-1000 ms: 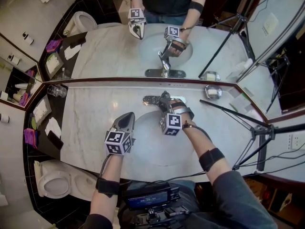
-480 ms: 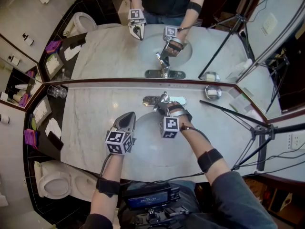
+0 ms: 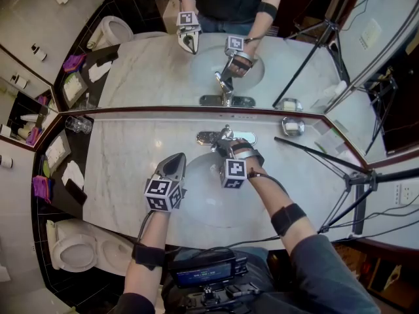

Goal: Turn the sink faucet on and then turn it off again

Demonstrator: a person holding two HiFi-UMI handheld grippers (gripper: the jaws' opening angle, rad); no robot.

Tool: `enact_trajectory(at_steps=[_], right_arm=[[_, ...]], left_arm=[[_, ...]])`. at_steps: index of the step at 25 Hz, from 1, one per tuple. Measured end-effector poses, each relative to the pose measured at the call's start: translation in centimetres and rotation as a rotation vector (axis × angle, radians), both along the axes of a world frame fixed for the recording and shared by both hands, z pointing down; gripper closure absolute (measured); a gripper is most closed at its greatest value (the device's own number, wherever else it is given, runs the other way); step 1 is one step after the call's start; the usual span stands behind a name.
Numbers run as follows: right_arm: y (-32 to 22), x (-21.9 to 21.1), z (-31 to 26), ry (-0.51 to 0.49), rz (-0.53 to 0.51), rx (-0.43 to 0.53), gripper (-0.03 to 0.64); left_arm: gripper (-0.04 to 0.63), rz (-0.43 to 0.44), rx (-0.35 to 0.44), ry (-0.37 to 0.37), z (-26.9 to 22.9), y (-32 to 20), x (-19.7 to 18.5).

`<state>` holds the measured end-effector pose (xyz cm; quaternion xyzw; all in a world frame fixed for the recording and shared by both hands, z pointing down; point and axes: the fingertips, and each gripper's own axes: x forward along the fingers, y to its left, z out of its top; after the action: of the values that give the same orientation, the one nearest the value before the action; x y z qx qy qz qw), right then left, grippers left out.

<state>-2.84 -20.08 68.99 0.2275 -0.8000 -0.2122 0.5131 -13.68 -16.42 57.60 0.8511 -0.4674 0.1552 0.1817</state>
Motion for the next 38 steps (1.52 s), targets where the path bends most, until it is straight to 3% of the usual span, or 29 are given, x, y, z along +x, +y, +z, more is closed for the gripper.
enact_trajectory(at_steps=[5, 11, 15, 18, 26, 33, 38], right_arm=[[0.1, 0.1, -0.3, 0.020, 0.017, -0.013, 0.477], [0.4, 0.9, -2.6, -0.063, 0.079, -0.023, 0.460], [0.4, 1.9, -4.8, -0.139, 0.154, -0.031, 0.521], [0.5, 3.1, -6.7, -0.225, 0.229, -0.027, 0.597], [1.0, 7.7, -10.2, -0.452, 0.456, -0.057, 0.599], [2.4, 12.9, -13.8, -0.762, 0.708, -0.117, 0.600], [3.4, 16.0, -14.0, -0.883, 0.786, -0.117, 0.600]], left_arm=[[0.601, -0.001, 0.001, -0.004, -0.4, 0.4, -0.4], [0.601, 0.003, 0.023, -0.001, -1.4, 0.7, -0.2], [0.601, 0.007, 0.031, 0.005, -2.0, 1.1, 0.0], [0.601, 0.009, 0.038, 0.008, -2.4, 1.5, 0.1], [0.601, 0.016, 0.061, 0.028, -3.8, 2.0, 0.7], [0.601, 0.029, 0.084, 0.055, -5.3, 2.1, 1.6], [0.601, 0.038, 0.087, 0.061, -5.9, 2.6, 1.7]])
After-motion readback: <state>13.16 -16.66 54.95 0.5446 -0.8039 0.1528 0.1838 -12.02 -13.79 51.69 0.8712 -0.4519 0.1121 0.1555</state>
